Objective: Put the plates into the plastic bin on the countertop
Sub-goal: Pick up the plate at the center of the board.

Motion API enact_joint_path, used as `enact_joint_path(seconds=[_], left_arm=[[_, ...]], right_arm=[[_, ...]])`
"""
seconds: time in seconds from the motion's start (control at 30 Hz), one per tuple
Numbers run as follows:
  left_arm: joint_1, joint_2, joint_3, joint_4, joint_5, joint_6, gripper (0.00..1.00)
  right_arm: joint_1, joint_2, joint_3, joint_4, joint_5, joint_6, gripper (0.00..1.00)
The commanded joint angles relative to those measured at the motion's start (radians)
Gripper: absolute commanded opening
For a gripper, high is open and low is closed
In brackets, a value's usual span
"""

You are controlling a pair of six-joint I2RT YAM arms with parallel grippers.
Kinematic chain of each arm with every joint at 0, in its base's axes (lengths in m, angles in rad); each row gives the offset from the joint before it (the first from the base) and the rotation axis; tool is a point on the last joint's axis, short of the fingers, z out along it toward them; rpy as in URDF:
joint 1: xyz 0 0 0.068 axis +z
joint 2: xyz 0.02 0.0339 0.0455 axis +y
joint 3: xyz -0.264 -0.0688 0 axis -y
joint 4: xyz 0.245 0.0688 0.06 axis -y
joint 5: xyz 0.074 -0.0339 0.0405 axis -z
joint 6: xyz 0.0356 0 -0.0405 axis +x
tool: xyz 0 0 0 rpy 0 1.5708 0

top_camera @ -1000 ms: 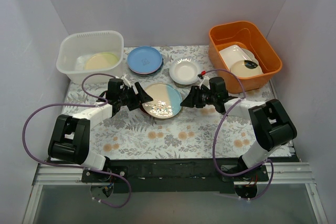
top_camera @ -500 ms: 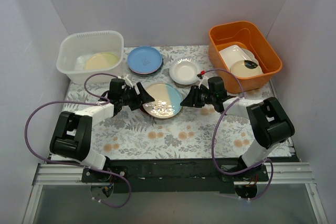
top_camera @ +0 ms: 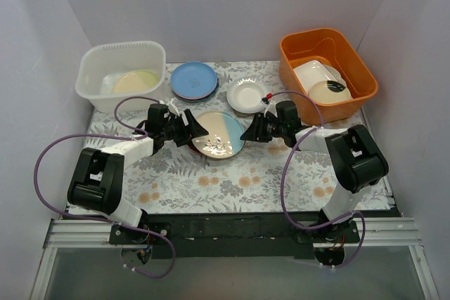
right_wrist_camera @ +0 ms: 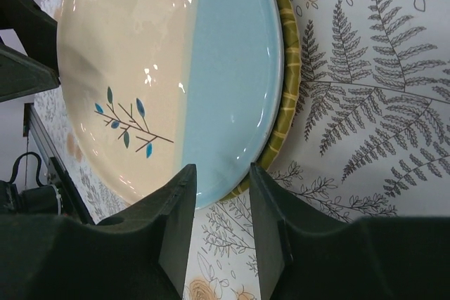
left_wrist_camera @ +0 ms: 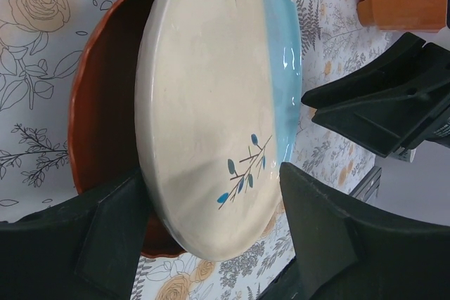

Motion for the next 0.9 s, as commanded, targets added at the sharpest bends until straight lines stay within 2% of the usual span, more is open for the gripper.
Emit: enact_joint_path(seconds=[0.0,0.47,0.87], left_arm=[[-0.005,-0.035,0.017,-0.011,-0.009,0.015,0.70],[-0.005,-0.076,-0.006,-0.008,-0.008,0.011,0.63],[-0.030,-0.019,-0.021,0.091,0.029,-0.020,0.55]], right_arm=[[0.005,0.021,0.044,0.045,-0.001,0.007,0.43],[0.008,0.032,0.004,0.081,-0.006,0.016,0.30],[0.023,0.076,-0.016,0.101,-0.008,0.019,0.28]])
